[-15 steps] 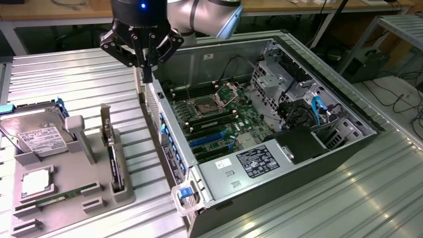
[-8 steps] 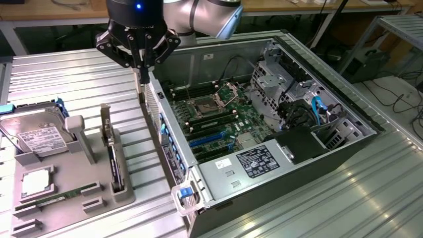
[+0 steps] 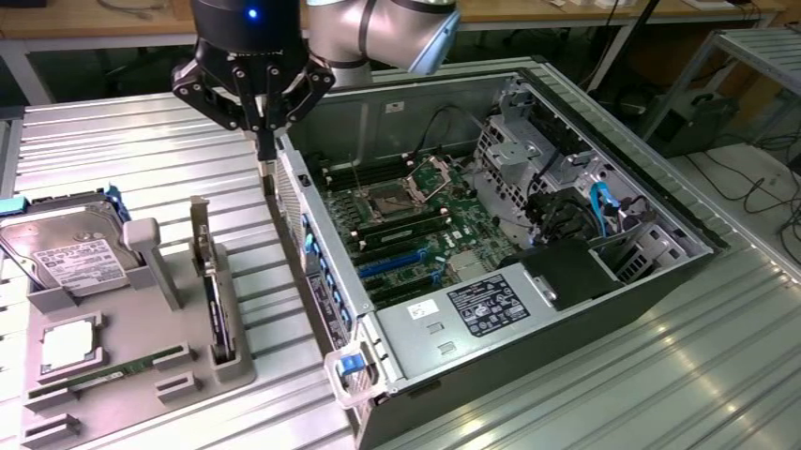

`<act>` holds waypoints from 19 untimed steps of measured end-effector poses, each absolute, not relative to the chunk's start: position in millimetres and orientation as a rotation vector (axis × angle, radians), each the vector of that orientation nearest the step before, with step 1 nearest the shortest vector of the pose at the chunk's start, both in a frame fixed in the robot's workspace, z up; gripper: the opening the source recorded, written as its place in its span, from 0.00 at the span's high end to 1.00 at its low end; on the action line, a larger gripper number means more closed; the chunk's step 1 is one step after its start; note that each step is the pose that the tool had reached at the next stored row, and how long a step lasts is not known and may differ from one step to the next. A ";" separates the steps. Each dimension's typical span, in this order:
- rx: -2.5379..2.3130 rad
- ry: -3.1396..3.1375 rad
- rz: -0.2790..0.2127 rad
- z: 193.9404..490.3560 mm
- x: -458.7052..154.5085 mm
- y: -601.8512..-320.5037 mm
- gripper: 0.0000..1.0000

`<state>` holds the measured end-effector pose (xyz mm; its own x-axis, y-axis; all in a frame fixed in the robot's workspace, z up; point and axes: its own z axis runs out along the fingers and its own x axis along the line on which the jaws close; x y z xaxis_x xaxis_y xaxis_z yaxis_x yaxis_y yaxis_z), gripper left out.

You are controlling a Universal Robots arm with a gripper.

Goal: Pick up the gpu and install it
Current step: 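Reach for the gpu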

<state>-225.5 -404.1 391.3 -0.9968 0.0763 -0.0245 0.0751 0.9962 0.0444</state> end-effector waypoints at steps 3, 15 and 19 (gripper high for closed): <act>0.118 3.112 0.068 391.1 -227.4 -404.5 0.89; 0.117 3.112 0.068 390.2 -237.6 -414.3 0.89; 0.117 3.113 0.068 389.6 -241.7 -418.9 0.89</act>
<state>-241.7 -418.9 389.6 -0.9968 0.0754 -0.0245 0.0743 0.9962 0.0444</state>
